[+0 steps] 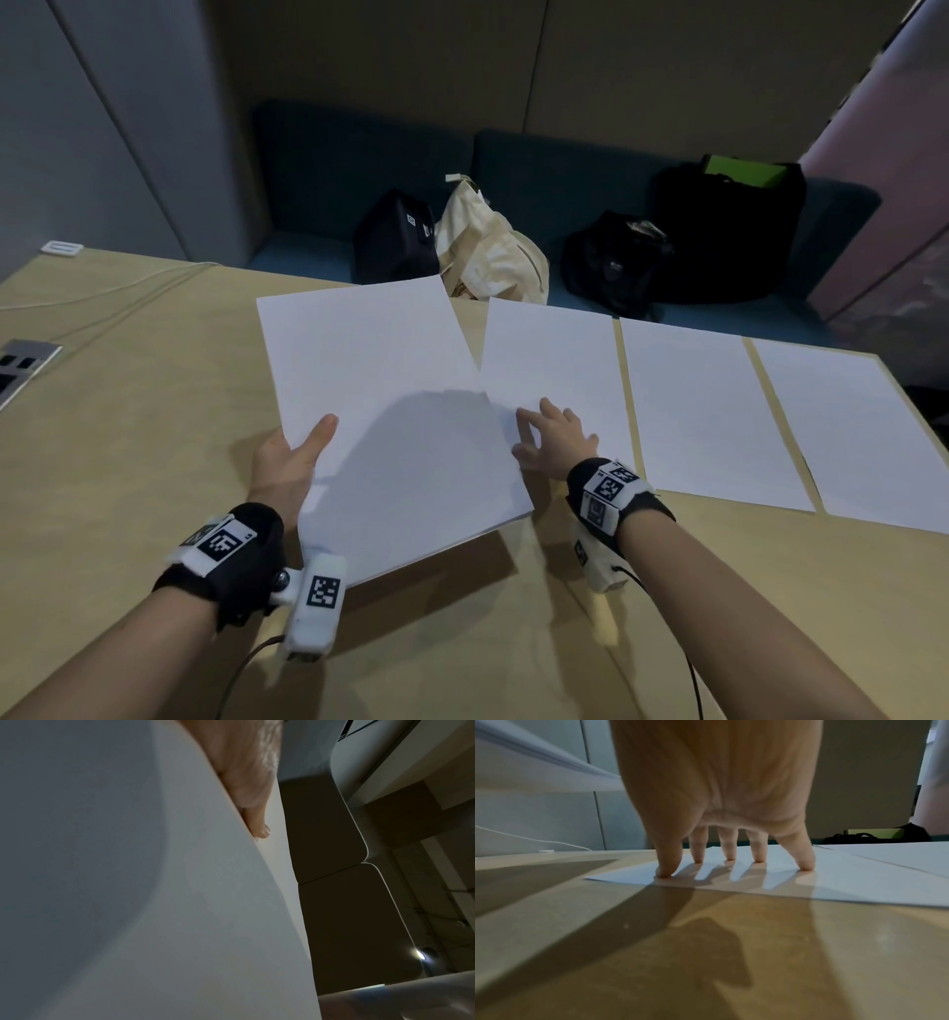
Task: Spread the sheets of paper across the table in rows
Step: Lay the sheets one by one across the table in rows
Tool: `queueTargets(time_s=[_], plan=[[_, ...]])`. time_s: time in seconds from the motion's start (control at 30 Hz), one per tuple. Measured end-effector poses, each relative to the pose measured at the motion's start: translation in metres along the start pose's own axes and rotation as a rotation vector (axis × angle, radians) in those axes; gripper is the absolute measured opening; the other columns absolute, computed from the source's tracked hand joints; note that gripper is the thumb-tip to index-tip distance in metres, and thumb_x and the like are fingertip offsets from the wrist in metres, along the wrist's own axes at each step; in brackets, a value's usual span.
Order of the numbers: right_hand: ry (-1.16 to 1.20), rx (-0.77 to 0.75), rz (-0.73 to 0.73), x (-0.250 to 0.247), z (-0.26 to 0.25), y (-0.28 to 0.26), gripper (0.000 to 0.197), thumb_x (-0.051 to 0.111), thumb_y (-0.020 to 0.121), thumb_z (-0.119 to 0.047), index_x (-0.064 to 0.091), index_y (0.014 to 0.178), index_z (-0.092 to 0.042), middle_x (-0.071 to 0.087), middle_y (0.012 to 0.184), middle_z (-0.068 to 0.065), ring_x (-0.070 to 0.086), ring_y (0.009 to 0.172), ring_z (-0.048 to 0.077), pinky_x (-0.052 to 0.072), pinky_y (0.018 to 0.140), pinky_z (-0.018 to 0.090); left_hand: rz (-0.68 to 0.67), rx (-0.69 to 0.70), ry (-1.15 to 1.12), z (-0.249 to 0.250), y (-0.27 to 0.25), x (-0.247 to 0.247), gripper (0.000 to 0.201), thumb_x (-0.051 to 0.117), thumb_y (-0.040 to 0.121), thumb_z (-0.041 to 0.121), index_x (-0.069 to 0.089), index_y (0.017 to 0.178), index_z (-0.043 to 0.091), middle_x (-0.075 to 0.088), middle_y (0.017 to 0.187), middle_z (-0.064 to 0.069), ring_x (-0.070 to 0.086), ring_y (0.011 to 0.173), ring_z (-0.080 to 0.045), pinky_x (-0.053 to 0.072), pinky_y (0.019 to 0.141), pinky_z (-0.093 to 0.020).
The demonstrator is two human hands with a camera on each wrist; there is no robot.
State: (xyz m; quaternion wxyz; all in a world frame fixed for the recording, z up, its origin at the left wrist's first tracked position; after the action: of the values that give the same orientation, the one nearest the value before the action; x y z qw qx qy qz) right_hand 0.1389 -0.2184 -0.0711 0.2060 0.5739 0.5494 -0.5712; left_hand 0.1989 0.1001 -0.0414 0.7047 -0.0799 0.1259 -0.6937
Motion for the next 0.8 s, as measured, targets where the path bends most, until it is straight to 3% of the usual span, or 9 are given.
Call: queueTargets(time_s=[0.13,0.4,0.53,0.67,0.8], plan=[[-0.002,0.007,0.004,0.005,0.001,-0.001,0.047,0.05,0.09,-0.034,0.038,0.135,-0.03,0.024,0.151,0.001,0.019,0.139,0.031,0.022,0.107,0.064,-0.015,0.002,0.008,-0.001,-0.003,0.002,0.037,0.059,0.09,0.02,0.059,0.121,0.0,0.064,0.118,-0.012,0.06,0.107,-0.026,0.042,0.091,-0.032],[-0.002,-0.011,0.019,0.001,-0.01,0.0,0.04,0.053,0.088,-0.031,0.047,0.127,-0.026,0.034,0.14,0.002,0.027,0.133,0.029,0.025,0.104,0.062,-0.035,-0.008,-0.021,0.0,-0.008,0.005,0.032,0.058,0.091,0.016,0.06,0.119,0.0,0.064,0.108,-0.01,0.059,0.096,-0.022,0.04,0.084,-0.027],[0.019,-0.015,0.024,0.002,-0.009,0.001,0.039,0.055,0.087,-0.031,0.048,0.125,-0.025,0.037,0.135,0.002,0.029,0.132,0.029,0.025,0.104,0.063,-0.028,-0.006,-0.023,0.0,-0.008,0.004,0.033,0.058,0.09,0.016,0.059,0.119,0.0,0.064,0.109,-0.01,0.059,0.099,-0.022,0.04,0.086,-0.028],[0.025,-0.014,0.019,0.003,-0.006,0.002,0.044,0.056,0.087,-0.033,0.046,0.129,-0.027,0.035,0.139,0.002,0.026,0.135,0.03,0.023,0.105,0.064,-0.033,-0.011,-0.023,0.0,-0.009,0.004,0.032,0.059,0.09,0.017,0.06,0.118,0.0,0.066,0.103,-0.008,0.061,0.09,-0.02,0.044,0.077,-0.024],[0.024,-0.01,0.023,0.002,-0.006,0.001,0.044,0.056,0.086,-0.034,0.046,0.129,-0.027,0.035,0.14,0.002,0.026,0.134,0.03,0.023,0.106,0.063,-0.033,-0.011,-0.023,0.0,-0.011,0.005,0.034,0.058,0.09,0.017,0.059,0.12,-0.001,0.064,0.111,-0.01,0.059,0.099,-0.022,0.04,0.085,-0.028]])
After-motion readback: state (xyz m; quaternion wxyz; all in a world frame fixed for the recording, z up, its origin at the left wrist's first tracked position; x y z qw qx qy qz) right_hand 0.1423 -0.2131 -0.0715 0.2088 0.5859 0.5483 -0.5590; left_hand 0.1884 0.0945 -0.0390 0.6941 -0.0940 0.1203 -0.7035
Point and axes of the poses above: each hand's wrist, its own y-axis towards the middle knuckle, its own x-axis out of the palm, z = x × y, the point moved 10 cm from there along y, towards the middle knuckle
